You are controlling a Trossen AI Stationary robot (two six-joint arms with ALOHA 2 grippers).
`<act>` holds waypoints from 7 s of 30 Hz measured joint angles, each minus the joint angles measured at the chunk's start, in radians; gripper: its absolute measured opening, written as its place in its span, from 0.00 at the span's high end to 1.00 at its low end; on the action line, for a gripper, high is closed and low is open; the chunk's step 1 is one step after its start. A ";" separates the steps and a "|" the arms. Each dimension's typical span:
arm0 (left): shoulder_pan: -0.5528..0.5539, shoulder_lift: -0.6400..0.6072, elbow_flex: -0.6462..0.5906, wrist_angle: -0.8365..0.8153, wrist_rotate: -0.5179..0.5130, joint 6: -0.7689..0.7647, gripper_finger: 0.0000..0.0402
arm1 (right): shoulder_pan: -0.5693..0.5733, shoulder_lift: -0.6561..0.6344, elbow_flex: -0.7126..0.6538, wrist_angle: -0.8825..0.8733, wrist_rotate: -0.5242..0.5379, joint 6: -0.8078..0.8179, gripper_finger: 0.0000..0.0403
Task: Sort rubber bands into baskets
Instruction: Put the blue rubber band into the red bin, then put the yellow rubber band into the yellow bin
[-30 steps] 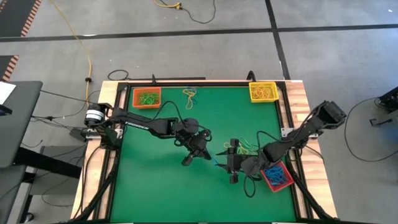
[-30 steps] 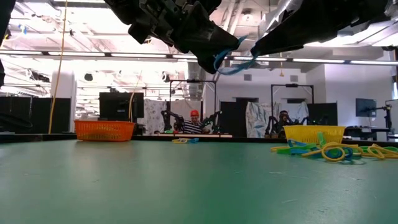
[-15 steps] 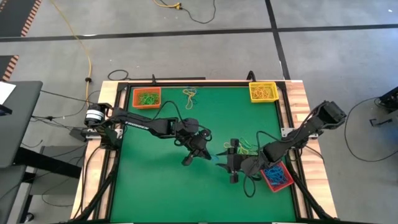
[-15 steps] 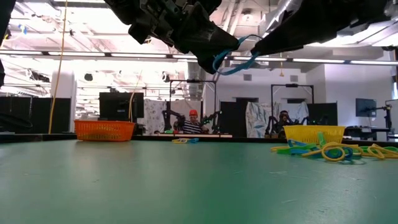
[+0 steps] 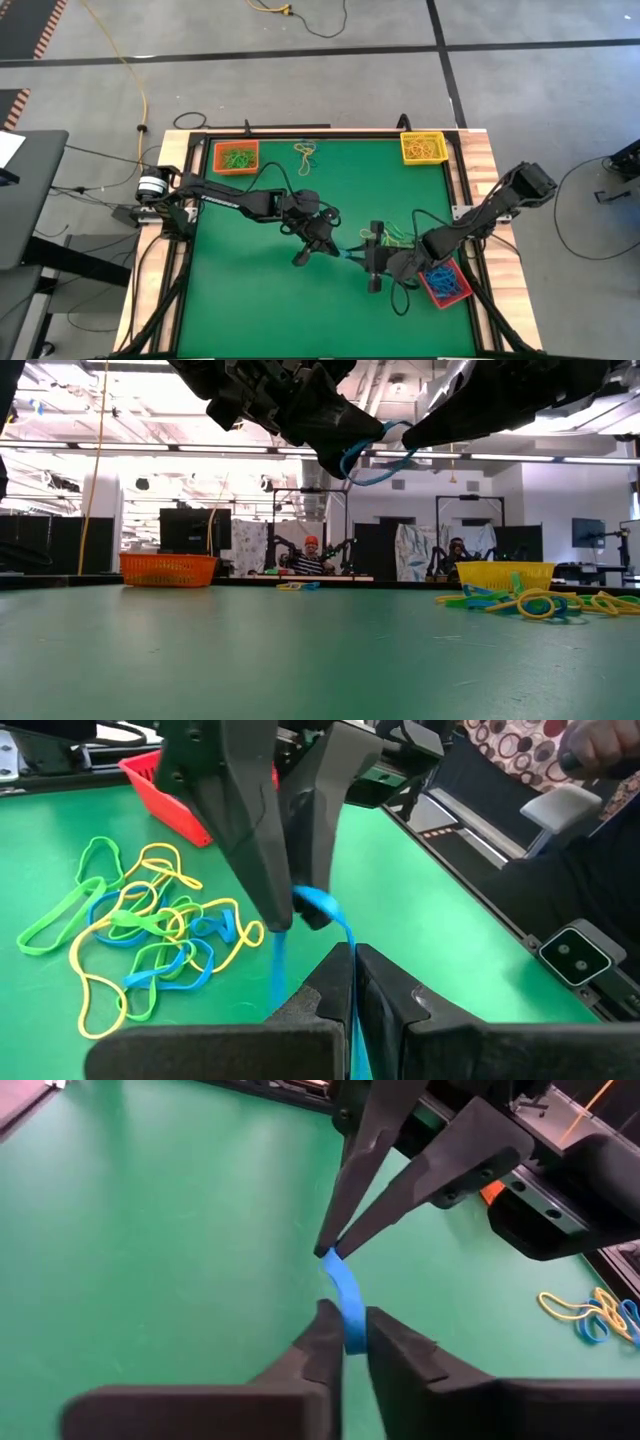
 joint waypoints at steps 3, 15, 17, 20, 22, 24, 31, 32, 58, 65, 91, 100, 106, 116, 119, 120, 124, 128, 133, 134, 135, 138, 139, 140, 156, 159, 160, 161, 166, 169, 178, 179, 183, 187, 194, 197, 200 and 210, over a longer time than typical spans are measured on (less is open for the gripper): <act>0.000 0.000 0.000 0.000 -0.013 0.000 1.00 | 0.000 0.000 0.000 -0.008 0.000 -0.002 0.90; -0.002 0.000 0.000 0.000 -0.053 0.000 0.96 | 0.008 -0.003 0.000 -0.083 0.000 0.022 0.96; -0.004 0.000 0.000 -0.001 -0.074 0.004 0.91 | 0.019 -0.014 0.000 -0.143 0.000 0.063 0.96; -0.005 0.000 0.000 -0.003 -0.093 0.011 0.81 | 0.044 -0.046 0.000 -0.250 0.000 0.139 0.96; -0.005 0.000 0.000 -0.004 -0.094 0.011 0.74 | 0.067 -0.078 0.000 -0.325 0.000 0.195 0.96; -0.005 0.000 0.000 -0.011 -0.095 0.012 0.67 | 0.095 -0.122 0.000 -0.416 0.000 0.258 0.96; -0.004 0.000 -0.013 -0.126 -0.171 0.030 0.58 | 0.229 -0.317 0.000 -0.754 -0.092 0.564 0.97; -0.004 0.000 -0.025 -0.134 -0.180 0.030 0.57 | 0.249 -0.345 0.000 -0.805 -0.118 0.620 0.97; -0.004 0.004 -0.212 0.054 -0.251 -0.020 0.58 | 0.523 -0.416 0.000 -1.398 -0.366 1.418 0.92; -0.004 0.004 -0.212 0.053 -0.251 -0.044 0.58 | 0.503 -0.324 0.000 -1.365 -0.411 1.418 0.89; 0.001 0.004 -0.212 0.051 -0.278 -0.051 0.58 | 0.506 -0.306 0.089 -1.370 -0.328 1.462 0.37; 0.075 -0.026 -0.212 0.073 -0.329 -0.077 0.58 | 0.466 -0.306 0.146 -1.300 0.024 1.311 0.37; 0.173 -0.086 -0.212 0.036 -0.356 -0.074 0.58 | 0.389 -0.267 0.146 -1.154 0.211 1.061 0.37; 0.365 -0.170 -0.212 -0.105 -0.472 -0.008 0.58 | 0.198 -0.113 0.146 -1.098 0.341 0.863 0.37; 0.436 -0.156 -0.212 -0.147 -0.466 -0.007 0.58 | 0.131 -0.055 0.146 -1.090 0.366 0.857 0.37; 0.461 -0.146 -0.212 -0.163 -0.458 -0.012 0.58 | 0.111 -0.034 0.146 -1.077 0.371 0.846 0.37; 0.550 -0.114 -0.212 -0.177 -0.391 -0.058 0.58 | 0.045 0.041 0.146 -0.949 0.392 0.710 0.37; 0.604 -0.077 -0.212 -0.171 -0.334 -0.069 0.58 | -0.009 0.100 0.146 -0.801 0.395 0.564 0.37; 0.626 -0.023 -0.203 -0.164 -0.324 -0.051 0.58 | -0.057 0.139 0.146 -0.721 0.387 0.466 0.37; 0.629 -0.012 -0.195 -0.162 -0.324 -0.047 0.58 | -0.062 0.140 0.146 -0.722 0.381 0.462 0.37; 0.630 -0.006 -0.188 -0.161 -0.324 -0.045 0.58 | -0.067 0.140 0.146 -0.722 0.377 0.463 0.37; 0.631 0.018 -0.160 -0.156 -0.326 -0.039 0.58 | -0.067 0.138 0.146 -0.720 0.376 0.462 0.37; 0.631 0.025 -0.152 -0.158 -0.325 -0.033 0.58 | -0.066 0.137 0.146 -0.720 0.375 0.463 0.37; 0.631 0.034 -0.143 -0.161 -0.325 -0.031 0.58 | -0.066 0.135 0.146 -0.720 0.375 0.463 0.37; 0.606 0.263 0.163 -0.432 -0.395 -0.054 0.63 | -0.056 0.134 0.146 -0.718 0.364 0.463 0.37; 0.592 0.297 0.229 -0.529 -0.431 -0.023 0.72 | -0.050 0.134 0.146 -0.719 0.364 0.463 0.37; 0.589 0.308 0.250 -0.555 -0.434 -0.014 0.77 | -0.050 0.134 0.146 -0.720 0.364 0.463 0.37; 0.586 0.310 0.261 -0.571 -0.432 -0.007 0.81 | -0.050 0.134 0.146 -0.720 0.364 0.463 0.37; 0.574 0.302 0.265 -0.591 -0.445 0.031 0.98 | -0.050 0.134 0.146 -0.719 0.364 0.463 0.37; 0.576 0.286 0.261 -0.618 -0.418 0.037 1.00 | -0.050 0.134 0.146 -0.717 0.364 0.464 0.37; 0.517 0.160 0.259 -0.659 -0.382 0.075 1.00 | -0.052 0.134 0.146 -0.716 0.365 0.469 0.37; 0.506 0.143 0.259 -0.665 -0.384 0.079 1.00 | -0.056 0.134 0.146 -0.715 0.365 0.471 0.37; 0.464 0.055 0.259 -0.671 -0.362 0.086 1.00 | -0.078 0.134 0.146 -0.698 0.369 0.471 0.37; 0.422 -0.019 0.259 -0.677 -0.318 0.095 1.00 | -0.106 0.134 0.146 -0.660 0.413 0.444 0.37; 0.337 -0.118 0.259 -0.685 -0.265 0.105 1.00 | -0.167 0.134 0.146 -0.385 0.420 0.178 0.37; 0.303 -0.144 0.259 -0.689 -0.265 0.106 1.00 | -0.186 0.134 0.146 -0.236 0.401 0.030 0.37; 0.271 -0.155 0.259 -0.699 -0.266 0.106 1.00 | -0.208 0.134 0.146 -0.102 0.331 -0.089 0.37; 0.193 -0.156 0.260 -0.727 -0.300 0.139 1.00 | -0.313 0.136 0.146 0.092 -0.058 -0.161 0.37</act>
